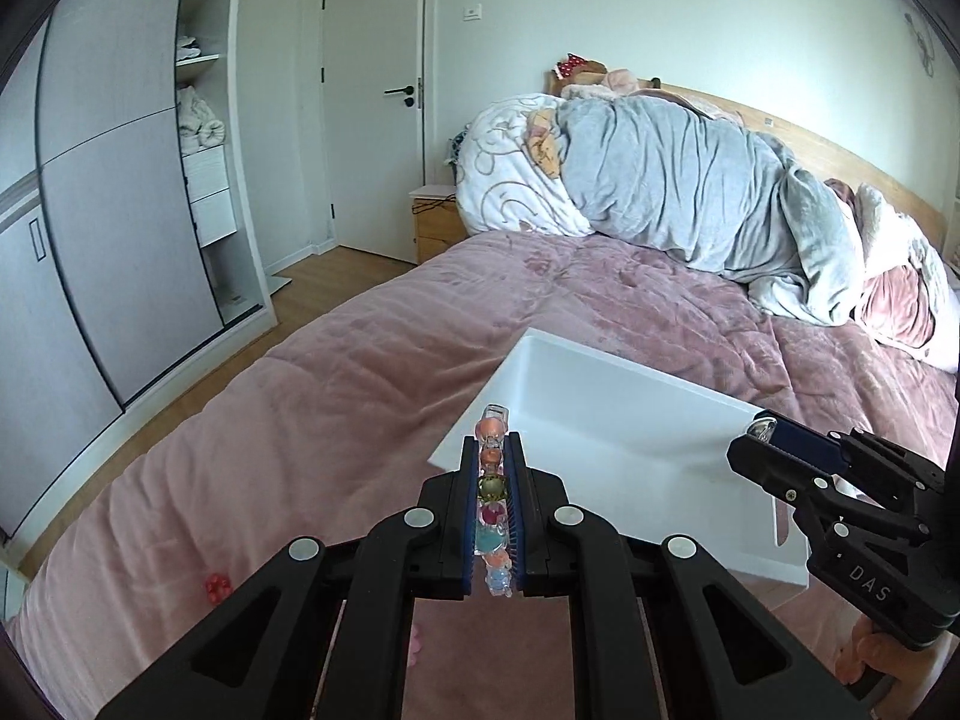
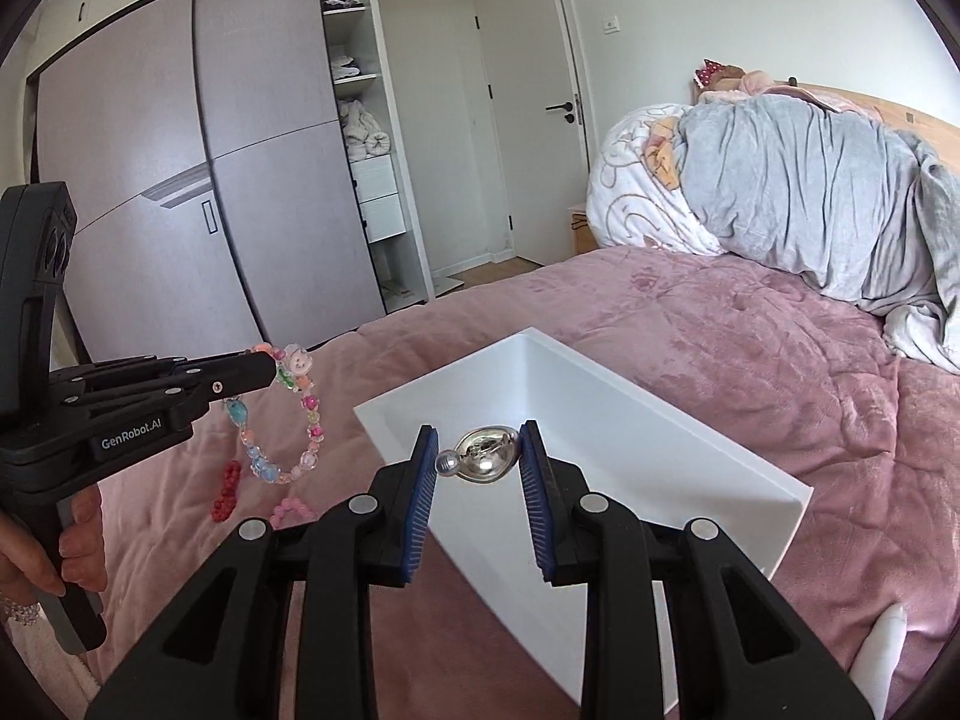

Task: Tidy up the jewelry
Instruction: 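Carry the bracelet with the left tool into the white box while the right tool drops the pendant there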

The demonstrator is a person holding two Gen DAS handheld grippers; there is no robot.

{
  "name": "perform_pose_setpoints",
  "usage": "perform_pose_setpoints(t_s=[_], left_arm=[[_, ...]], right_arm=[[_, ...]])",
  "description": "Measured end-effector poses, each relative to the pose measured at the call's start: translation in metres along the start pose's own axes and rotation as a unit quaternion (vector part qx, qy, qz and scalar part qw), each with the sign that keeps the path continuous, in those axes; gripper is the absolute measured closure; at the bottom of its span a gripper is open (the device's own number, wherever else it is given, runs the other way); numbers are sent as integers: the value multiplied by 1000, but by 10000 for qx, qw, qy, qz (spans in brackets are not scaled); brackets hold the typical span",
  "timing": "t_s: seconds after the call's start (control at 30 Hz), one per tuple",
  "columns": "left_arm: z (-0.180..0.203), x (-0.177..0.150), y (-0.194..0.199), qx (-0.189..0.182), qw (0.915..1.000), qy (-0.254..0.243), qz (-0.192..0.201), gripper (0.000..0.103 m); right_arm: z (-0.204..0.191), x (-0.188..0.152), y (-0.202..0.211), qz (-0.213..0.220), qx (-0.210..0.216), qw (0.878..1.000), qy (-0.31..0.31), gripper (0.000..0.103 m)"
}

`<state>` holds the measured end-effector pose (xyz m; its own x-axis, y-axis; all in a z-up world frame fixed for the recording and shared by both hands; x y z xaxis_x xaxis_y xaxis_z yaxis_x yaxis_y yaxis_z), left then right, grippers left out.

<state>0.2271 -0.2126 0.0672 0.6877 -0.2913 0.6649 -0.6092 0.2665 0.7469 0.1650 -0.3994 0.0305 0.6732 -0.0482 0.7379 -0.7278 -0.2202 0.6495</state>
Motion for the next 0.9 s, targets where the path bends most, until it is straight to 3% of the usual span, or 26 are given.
perform_pose_setpoints(t_s=[0.2, 0.47, 0.6, 0.83, 0.87, 0.9], left_arm=[[34, 26, -40, -210, 9987, -403, -218, 90], [66, 55, -108, -427, 9954, -503, -695, 90], [72, 55, -147, -438, 9911, -538, -1133, 90], [65, 46, -183, -383, 9885, -426, -1396, 89], [65, 45, -185, -393, 9882, -427, -1420, 88], [65, 43, -187, -405, 9877, -451, -1439, 81]], right_arm=[[34, 8, -15, -353, -330, 9988, -37, 75], [67, 1, -57, -1157, -551, 9916, -164, 74], [75, -8, -76, -1478, -688, 9865, -178, 74], [87, -20, -96, -1770, -858, 9799, -335, 74], [89, -20, -97, -1782, -869, 9795, -344, 70], [89, -20, -98, -1779, -883, 9795, -343, 61]])
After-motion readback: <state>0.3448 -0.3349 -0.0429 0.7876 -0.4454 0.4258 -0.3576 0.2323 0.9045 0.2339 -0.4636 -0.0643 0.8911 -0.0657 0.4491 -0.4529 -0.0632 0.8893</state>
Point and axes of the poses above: each gripper's, at about its wrist camera, not at the fingertips, and y roughly against the way its jaws point, z to its right, x to its top, the point moved 1 cm from there along -y, roughly the way its jaws point, and after that the axes turned 11 degrees about -z, right-handed, at the moved point
